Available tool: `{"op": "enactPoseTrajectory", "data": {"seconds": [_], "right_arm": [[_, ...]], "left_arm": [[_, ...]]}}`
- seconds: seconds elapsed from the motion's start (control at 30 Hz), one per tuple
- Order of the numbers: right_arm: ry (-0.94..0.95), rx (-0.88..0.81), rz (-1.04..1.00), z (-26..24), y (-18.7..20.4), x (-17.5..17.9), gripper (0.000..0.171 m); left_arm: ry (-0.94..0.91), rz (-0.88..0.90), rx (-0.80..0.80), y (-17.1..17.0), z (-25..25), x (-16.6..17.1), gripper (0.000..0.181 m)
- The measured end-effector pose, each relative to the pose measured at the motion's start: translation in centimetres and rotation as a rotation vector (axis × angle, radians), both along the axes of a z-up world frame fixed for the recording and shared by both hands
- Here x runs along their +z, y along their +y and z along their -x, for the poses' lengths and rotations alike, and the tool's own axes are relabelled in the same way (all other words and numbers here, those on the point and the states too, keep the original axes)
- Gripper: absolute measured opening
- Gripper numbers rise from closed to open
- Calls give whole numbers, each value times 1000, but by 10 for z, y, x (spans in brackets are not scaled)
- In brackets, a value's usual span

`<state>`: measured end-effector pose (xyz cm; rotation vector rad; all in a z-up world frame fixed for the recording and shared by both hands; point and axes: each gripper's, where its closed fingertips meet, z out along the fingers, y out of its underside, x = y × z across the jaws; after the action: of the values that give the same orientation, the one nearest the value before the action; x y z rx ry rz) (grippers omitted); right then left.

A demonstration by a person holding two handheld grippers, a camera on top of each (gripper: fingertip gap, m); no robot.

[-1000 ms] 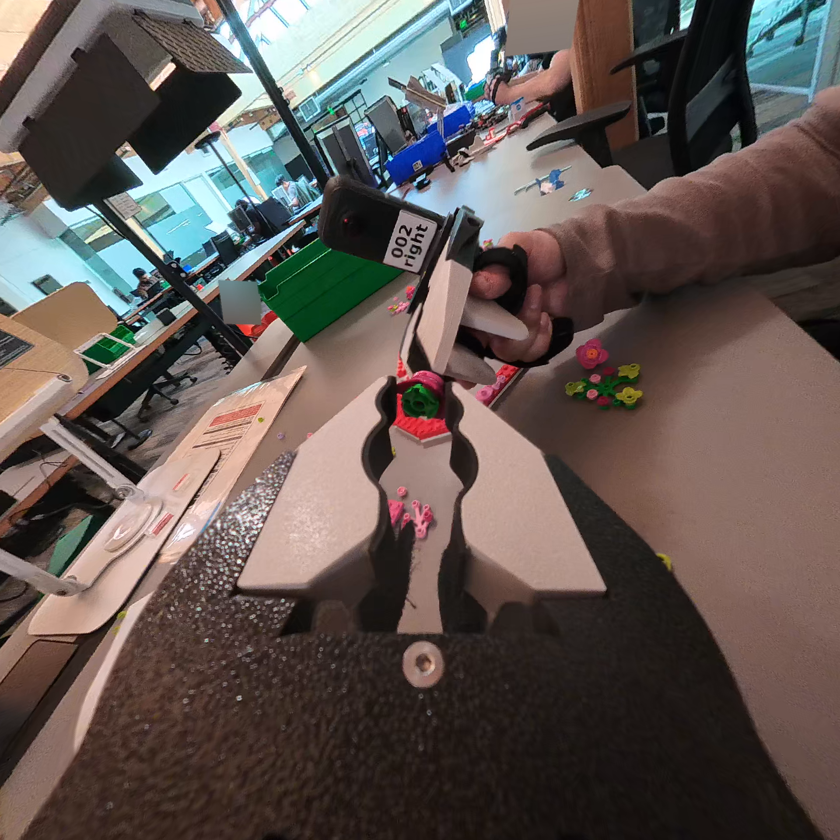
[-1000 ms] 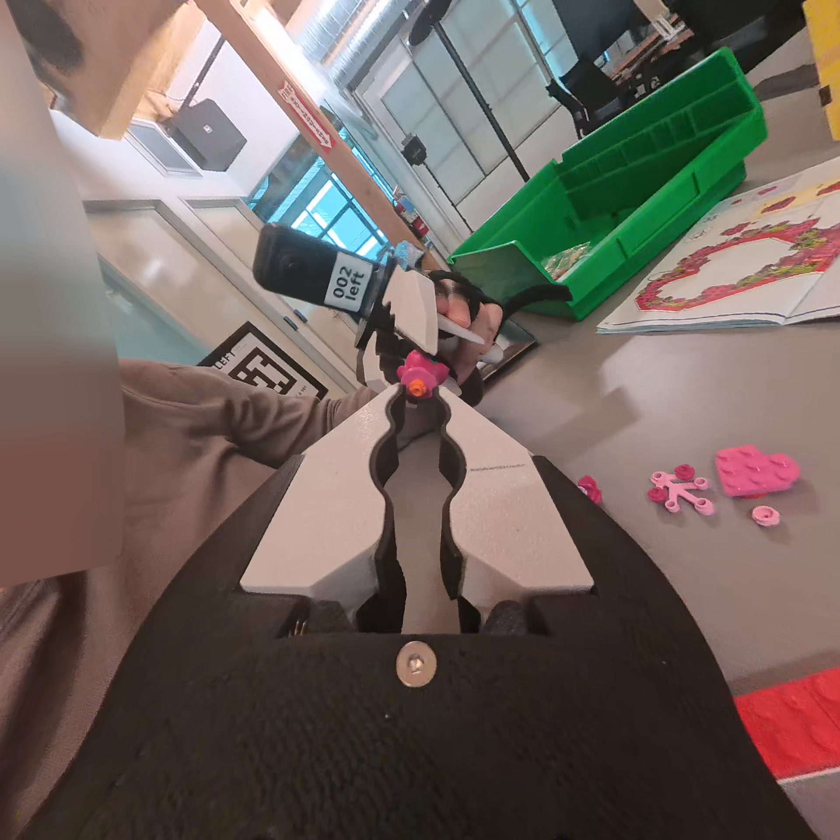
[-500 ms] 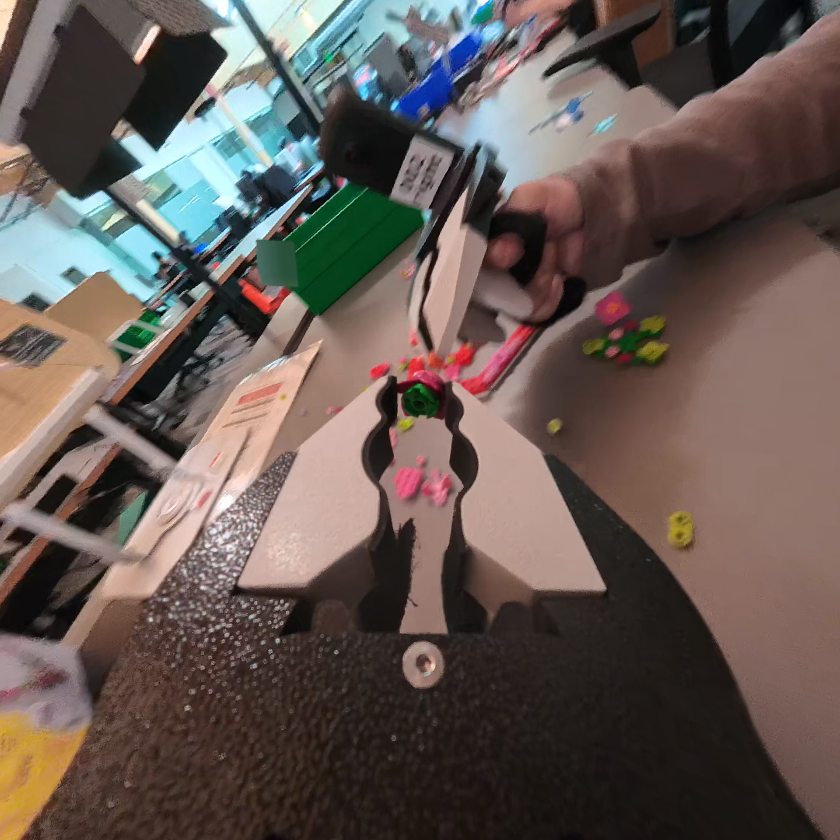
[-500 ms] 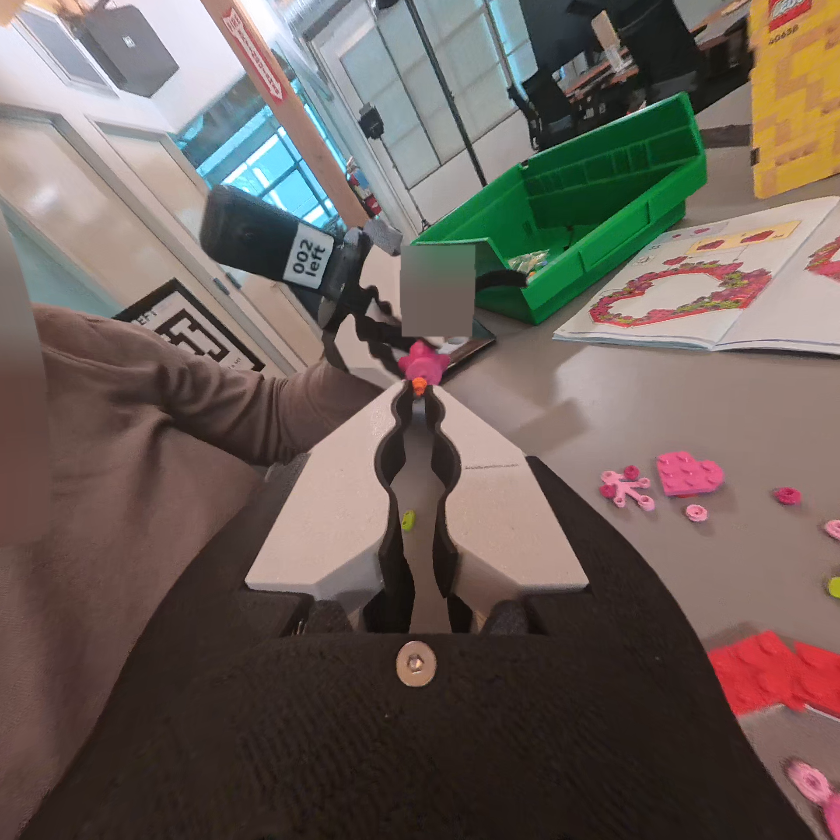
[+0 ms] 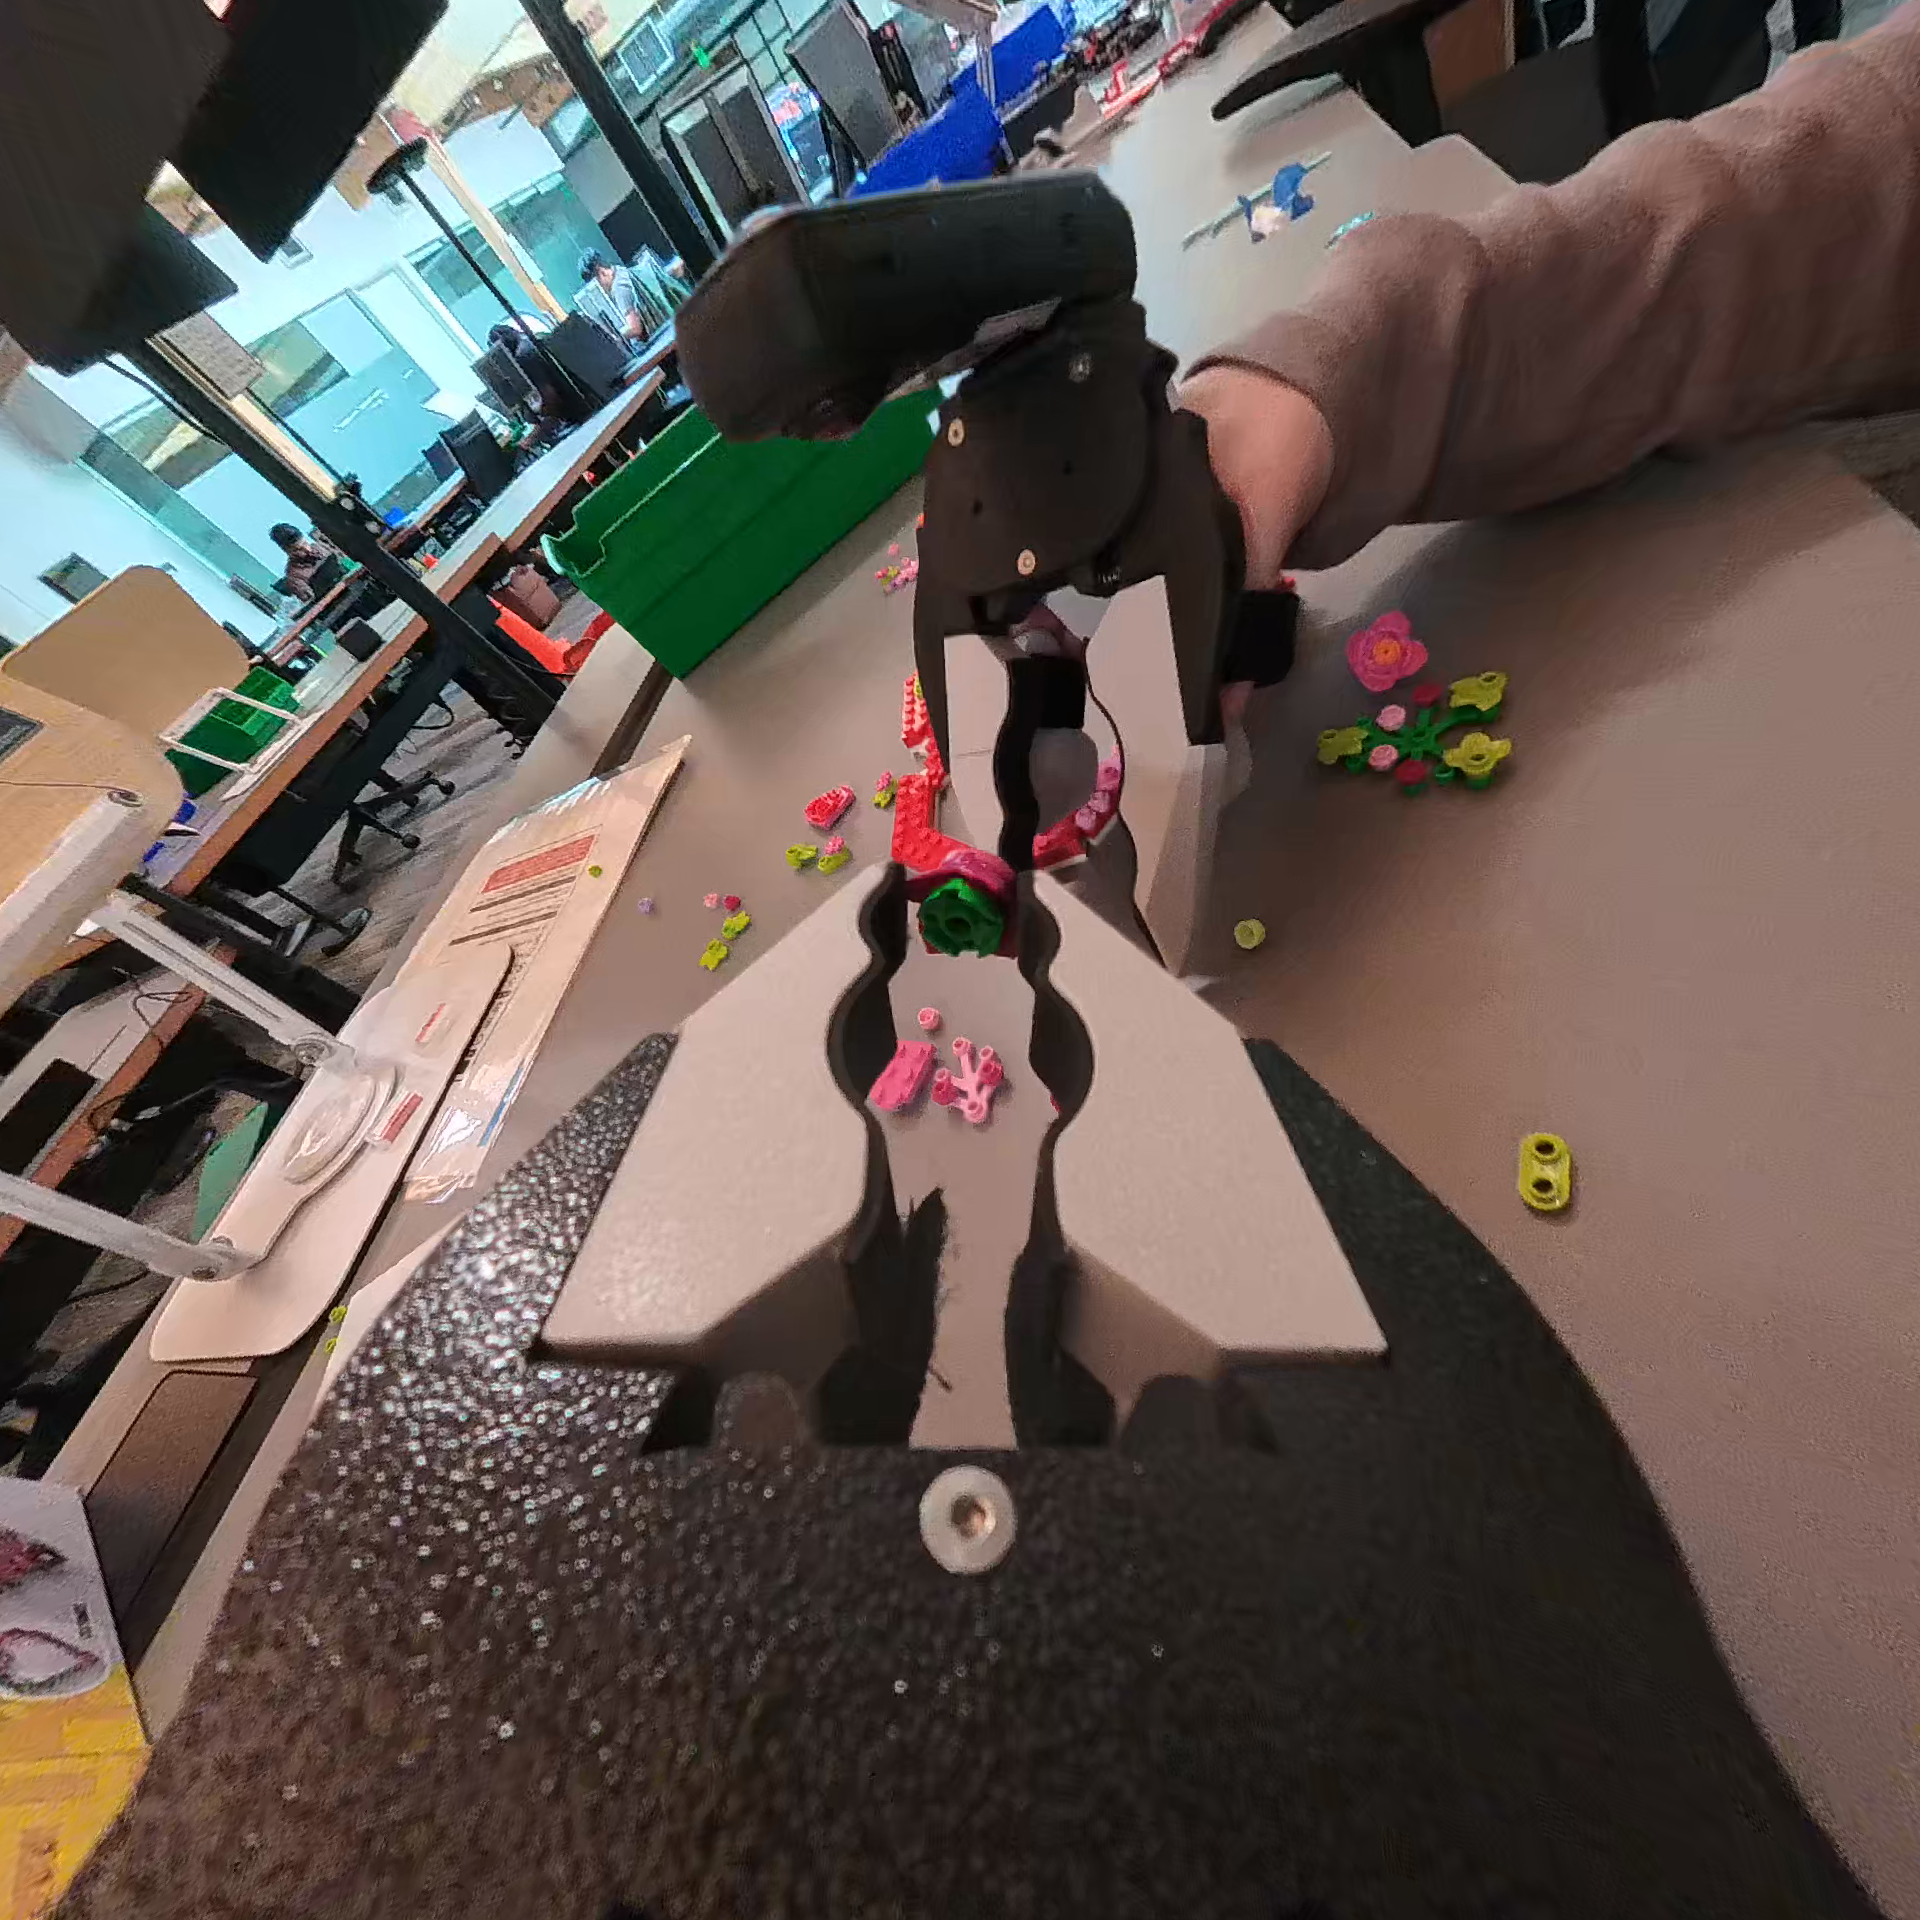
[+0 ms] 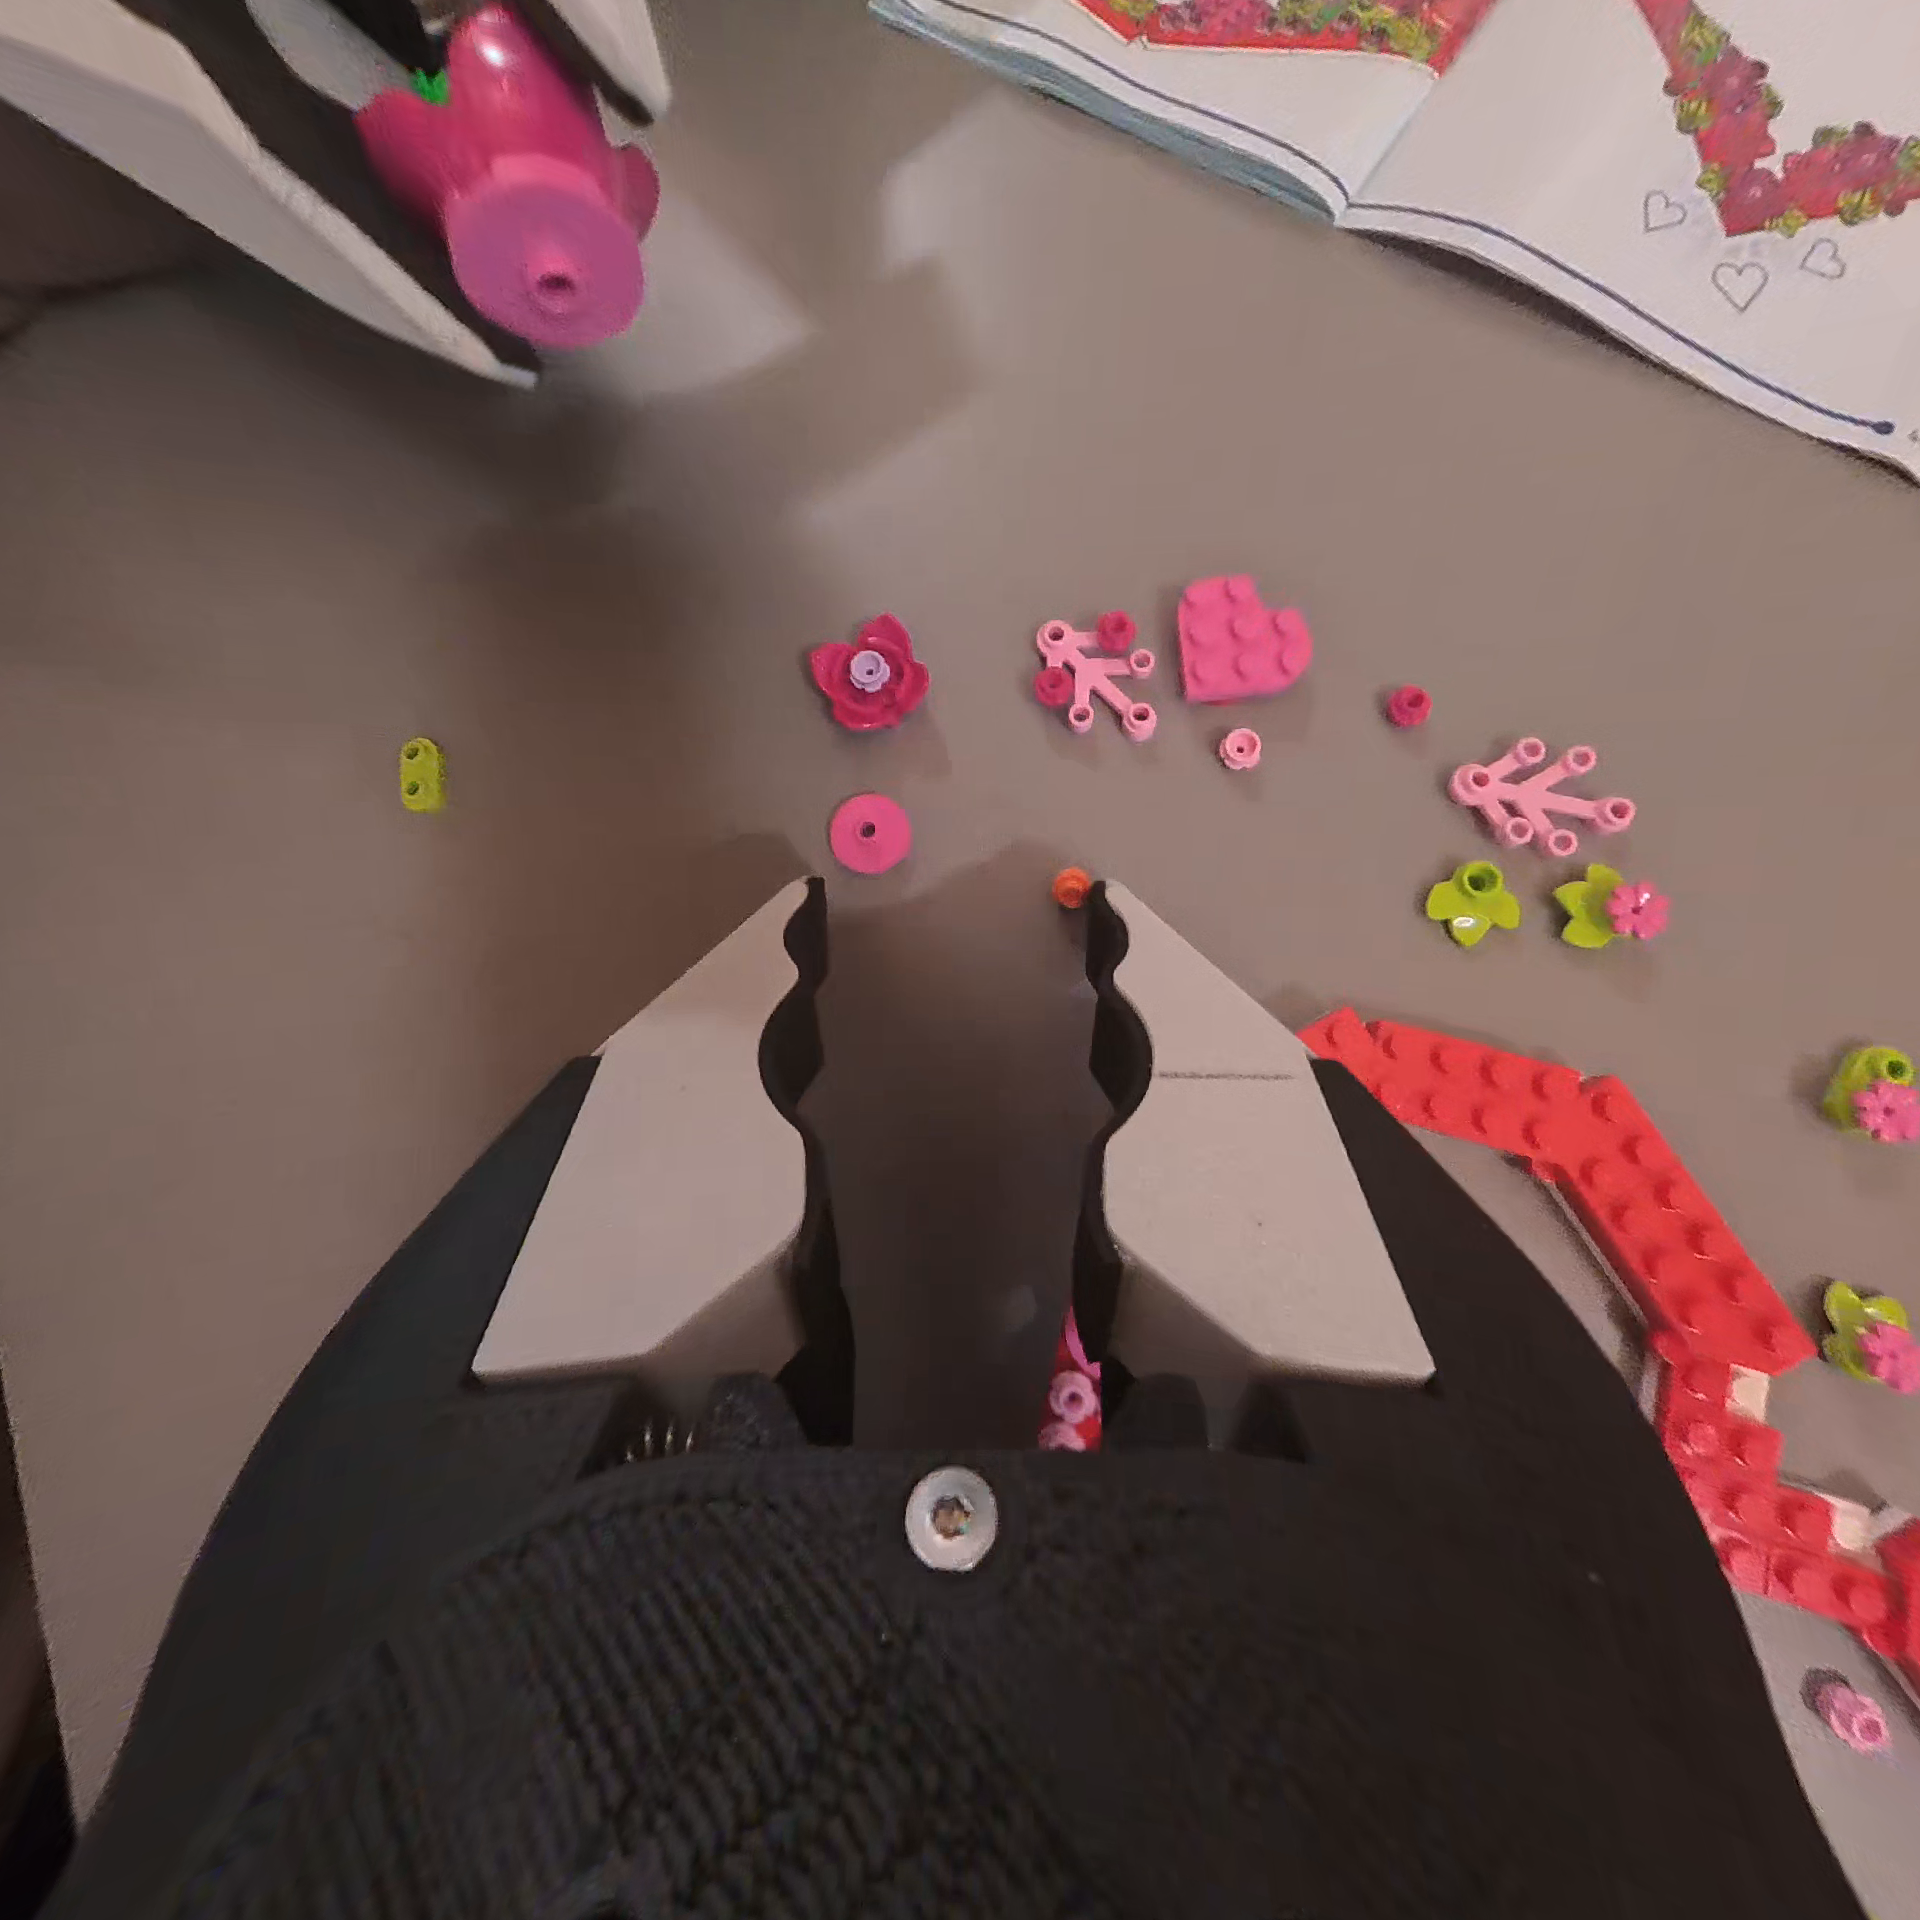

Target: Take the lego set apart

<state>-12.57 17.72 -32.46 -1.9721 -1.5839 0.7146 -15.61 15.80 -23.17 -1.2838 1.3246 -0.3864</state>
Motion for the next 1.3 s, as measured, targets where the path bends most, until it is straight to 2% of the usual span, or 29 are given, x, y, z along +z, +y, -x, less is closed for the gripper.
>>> {"op": "enactPoseTrajectory", "data": {"seconds": [0.1, 0.17, 0.3, 0.4, 0.47, 0.53, 0.8, 0.9, 1.0, 1.07, 1.13, 1.3], "right_arm": [[9, 14, -91, 0, 4, 6, 50], [-47, 33, -94, -4, 1, -2, 53], [-9, 50, -40, 0, -6, 0, 59], [115, 27, 24, 5, -6, 19, 57], [68, 34, 50, 0, -9, 12, 55], [-10, 45, 14, -6, -9, -1, 61], [-10, 57, -7, -4, -11, 2, 83], [5, 68, -12, -2, -13, 4, 85], [186, 109, 29, 14, -23, 31, 65], [407, 117, 163, 24, -31, 66, 51], [562, 102, 327, 26, -33, 89, 48], [698, 90, 592, 27, -33, 101, 35]], "left_arm": [[-2, 5, -3, 0, -1, -2, 18], [3, 9, -5, 0, -1, -3, 18], [21, 1, -6, 1, -3, -8, 18], [30, -21, -7, 0, -5, -8, 18], [45, -13, 3, 1, -5, -12, 18], [51, -5, 1, 2, -6, -15, 18], [60, 10, 23, 6, -4, -20, 18], [54, 8, 24, 7, -4, -20, 18], [29, -14, 7, 3, -7, -15, 18], [23, -52, -2, 0, -9, -10, 18], [14, -80, -8, -2, -10, -6, 18], [-40, -126, -24, -8, -14, 7, 18]]}}
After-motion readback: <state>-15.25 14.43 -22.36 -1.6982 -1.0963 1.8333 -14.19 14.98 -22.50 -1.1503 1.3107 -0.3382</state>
